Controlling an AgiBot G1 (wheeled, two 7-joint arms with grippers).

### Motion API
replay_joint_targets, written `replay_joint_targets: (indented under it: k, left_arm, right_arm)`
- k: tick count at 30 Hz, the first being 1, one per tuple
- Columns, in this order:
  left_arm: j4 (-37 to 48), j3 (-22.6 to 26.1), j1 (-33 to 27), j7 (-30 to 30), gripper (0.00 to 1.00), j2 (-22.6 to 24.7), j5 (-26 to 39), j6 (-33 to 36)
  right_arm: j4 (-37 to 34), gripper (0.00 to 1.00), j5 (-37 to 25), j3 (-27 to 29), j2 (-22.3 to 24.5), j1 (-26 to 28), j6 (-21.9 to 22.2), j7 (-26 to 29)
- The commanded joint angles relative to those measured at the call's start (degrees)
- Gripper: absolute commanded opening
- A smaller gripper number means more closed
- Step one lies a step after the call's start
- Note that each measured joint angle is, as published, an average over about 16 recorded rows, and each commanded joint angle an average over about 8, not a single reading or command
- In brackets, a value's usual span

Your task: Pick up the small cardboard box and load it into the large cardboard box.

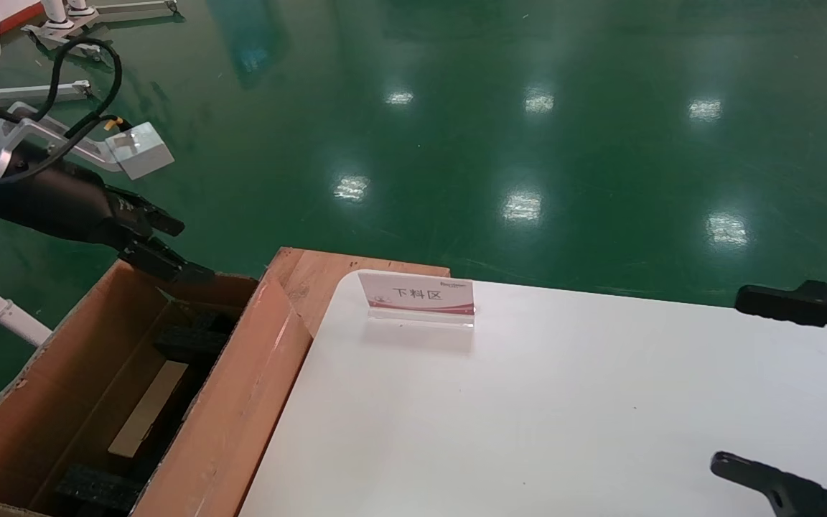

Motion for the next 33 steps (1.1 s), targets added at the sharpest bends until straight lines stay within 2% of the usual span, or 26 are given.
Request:
replay_joint_targets:
  k: [1,33]
  left_arm:
    - [-1.21,-1.45,0.44,0.39,1.00,-0.30,0.09,-0.18]
    - [-30.34,-68.59,39.92,2.86,1.00,-3.71,6.69,3.51]
  right_arm:
    - [-0.01,1.00,0.00,0.00,0.00,0.00,0.00,0.00]
    - [-0.04,1.00,0.06,-0.09,0.03,0.04,0.02,-0.06]
